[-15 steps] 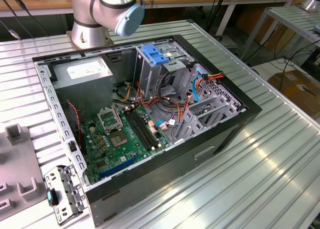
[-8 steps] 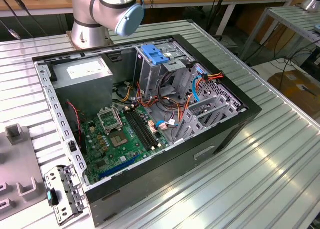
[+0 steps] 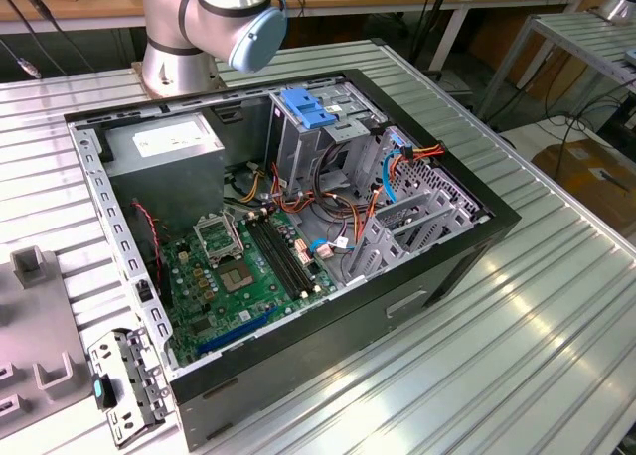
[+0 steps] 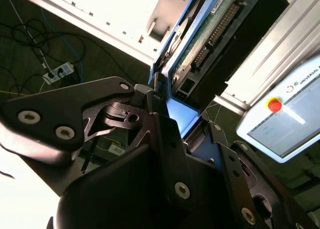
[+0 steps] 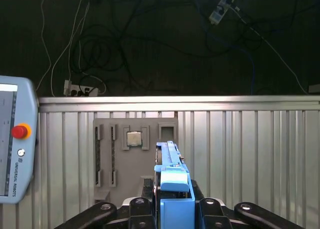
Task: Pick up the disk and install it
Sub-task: 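Pick up the disk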
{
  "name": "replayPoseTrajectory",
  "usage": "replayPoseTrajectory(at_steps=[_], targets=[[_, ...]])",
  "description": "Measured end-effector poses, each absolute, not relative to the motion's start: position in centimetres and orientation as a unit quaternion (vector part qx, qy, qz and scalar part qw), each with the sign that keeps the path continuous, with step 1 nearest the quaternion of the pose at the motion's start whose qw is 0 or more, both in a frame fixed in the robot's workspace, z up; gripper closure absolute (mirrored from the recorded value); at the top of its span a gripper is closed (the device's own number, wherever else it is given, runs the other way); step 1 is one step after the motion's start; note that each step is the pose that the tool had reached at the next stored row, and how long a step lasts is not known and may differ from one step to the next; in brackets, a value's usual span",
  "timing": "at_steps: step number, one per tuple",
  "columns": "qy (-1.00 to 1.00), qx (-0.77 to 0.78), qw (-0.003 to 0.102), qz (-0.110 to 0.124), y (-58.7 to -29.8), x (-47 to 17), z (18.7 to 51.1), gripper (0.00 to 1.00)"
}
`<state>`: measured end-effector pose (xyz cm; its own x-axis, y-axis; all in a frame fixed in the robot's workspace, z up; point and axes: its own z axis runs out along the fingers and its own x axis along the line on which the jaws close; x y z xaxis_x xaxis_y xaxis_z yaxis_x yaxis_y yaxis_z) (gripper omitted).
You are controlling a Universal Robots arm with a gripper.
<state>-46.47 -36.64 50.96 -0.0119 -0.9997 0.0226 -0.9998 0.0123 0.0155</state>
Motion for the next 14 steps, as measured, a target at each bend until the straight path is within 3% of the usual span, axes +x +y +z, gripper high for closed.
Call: replayPoseTrajectory(at_steps=[14], targets=[[-0.711,0.703,0.013,0.002,-36.64,-45.45,50.96,0.63]])
